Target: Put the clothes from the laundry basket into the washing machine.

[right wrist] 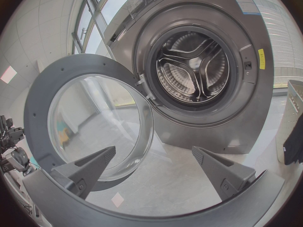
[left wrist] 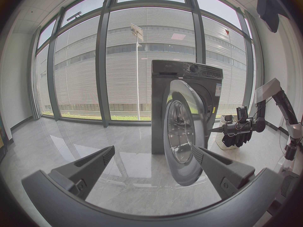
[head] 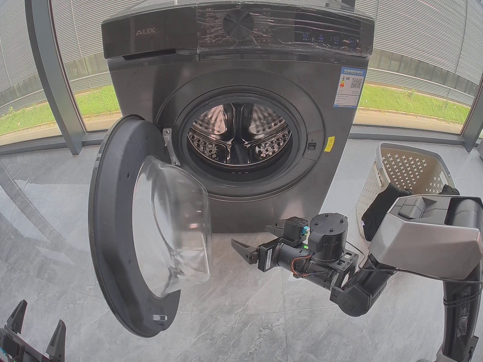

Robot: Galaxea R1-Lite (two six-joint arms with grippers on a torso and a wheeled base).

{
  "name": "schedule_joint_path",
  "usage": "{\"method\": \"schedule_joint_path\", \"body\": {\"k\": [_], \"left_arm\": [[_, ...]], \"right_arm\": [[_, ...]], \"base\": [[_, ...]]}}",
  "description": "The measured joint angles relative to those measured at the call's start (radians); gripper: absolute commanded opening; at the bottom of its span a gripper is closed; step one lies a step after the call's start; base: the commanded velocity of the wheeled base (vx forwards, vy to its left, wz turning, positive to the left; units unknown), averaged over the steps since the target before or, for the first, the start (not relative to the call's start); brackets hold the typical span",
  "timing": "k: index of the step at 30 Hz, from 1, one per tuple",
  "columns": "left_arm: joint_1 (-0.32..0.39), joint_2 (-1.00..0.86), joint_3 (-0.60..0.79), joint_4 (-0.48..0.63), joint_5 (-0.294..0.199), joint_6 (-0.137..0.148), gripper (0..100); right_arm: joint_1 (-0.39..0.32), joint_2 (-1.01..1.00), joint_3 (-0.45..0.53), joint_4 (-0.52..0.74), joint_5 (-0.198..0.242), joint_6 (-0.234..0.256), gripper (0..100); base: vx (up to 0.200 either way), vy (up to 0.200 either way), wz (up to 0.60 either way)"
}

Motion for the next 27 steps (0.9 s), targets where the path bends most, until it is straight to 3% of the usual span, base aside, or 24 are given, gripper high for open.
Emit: {"method": "schedule_joint_path", "body": {"k": [4, 8, 15, 27], "left_arm": [[0.000, 0.000, 0.000, 0.000, 0.000, 0.000, 100], [0.000, 0.000, 0.000, 0.000, 0.000, -0.001, 100], [0.000, 0.000, 0.000, 0.000, 0.000, 0.000, 100], [0.000, 0.000, 0.000, 0.000, 0.000, 0.000, 100]], "right_arm": [[0.001, 0.015, -0.014, -0.003, 0.093, 0.000, 100], [0.002, 0.043, -0.050, 0.013, 0.131, -0.001, 100], [0.016, 0.082, -0.163, 0.122, 0.135, -0.001, 100], [0.050, 0.192, -0.369, 0.160, 0.133, 0.001, 100]], "base": [[0.000, 0.000, 0.00], [0.000, 0.000, 0.00], [0.000, 0.000, 0.00], [0.000, 0.000, 0.00]]}}
